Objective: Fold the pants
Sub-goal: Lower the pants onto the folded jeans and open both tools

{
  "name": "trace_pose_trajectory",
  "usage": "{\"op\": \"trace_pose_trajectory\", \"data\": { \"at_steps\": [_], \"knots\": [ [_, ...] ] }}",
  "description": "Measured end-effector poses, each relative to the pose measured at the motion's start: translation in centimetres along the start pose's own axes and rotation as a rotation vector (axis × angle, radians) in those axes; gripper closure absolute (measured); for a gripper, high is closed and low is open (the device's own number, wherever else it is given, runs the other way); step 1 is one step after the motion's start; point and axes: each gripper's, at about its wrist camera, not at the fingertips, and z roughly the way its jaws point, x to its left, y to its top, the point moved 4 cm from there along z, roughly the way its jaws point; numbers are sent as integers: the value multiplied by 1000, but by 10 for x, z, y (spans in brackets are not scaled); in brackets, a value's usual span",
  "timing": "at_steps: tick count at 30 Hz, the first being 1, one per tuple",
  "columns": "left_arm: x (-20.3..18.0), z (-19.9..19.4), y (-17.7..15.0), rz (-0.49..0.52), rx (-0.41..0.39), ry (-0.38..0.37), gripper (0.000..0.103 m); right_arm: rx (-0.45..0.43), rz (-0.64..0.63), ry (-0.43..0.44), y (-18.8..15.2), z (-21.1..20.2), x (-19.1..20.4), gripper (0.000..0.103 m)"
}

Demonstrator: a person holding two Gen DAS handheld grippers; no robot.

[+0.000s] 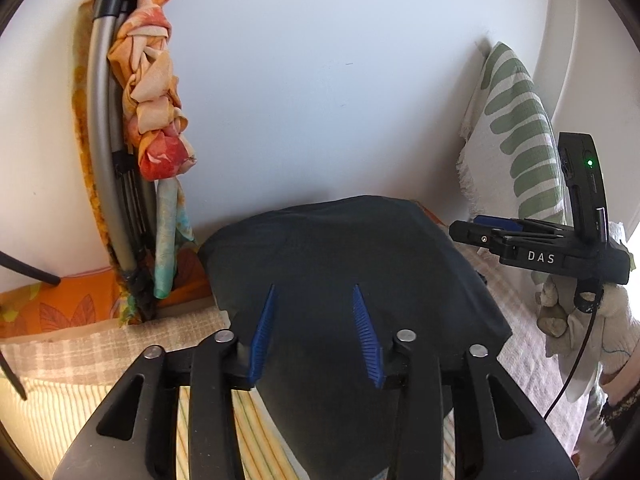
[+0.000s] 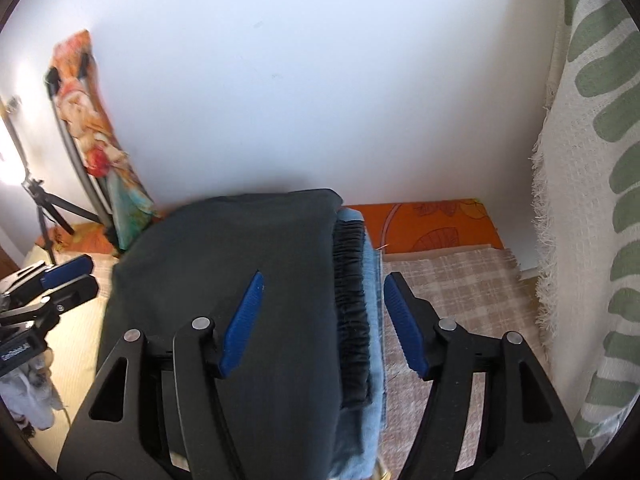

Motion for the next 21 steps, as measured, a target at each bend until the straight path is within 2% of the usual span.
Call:
{"op": "trace_pose_trajectory", "data": {
  "at_steps": [11,21],
  "knots": [
    [-20,-63,-3,27,-63,6,50,-47,7,-13,-12,-61,5,33],
    [-37,-142,-8,71,-150,10,39,-139,-14,-7,-13,-142,42,26]
  ]
}}
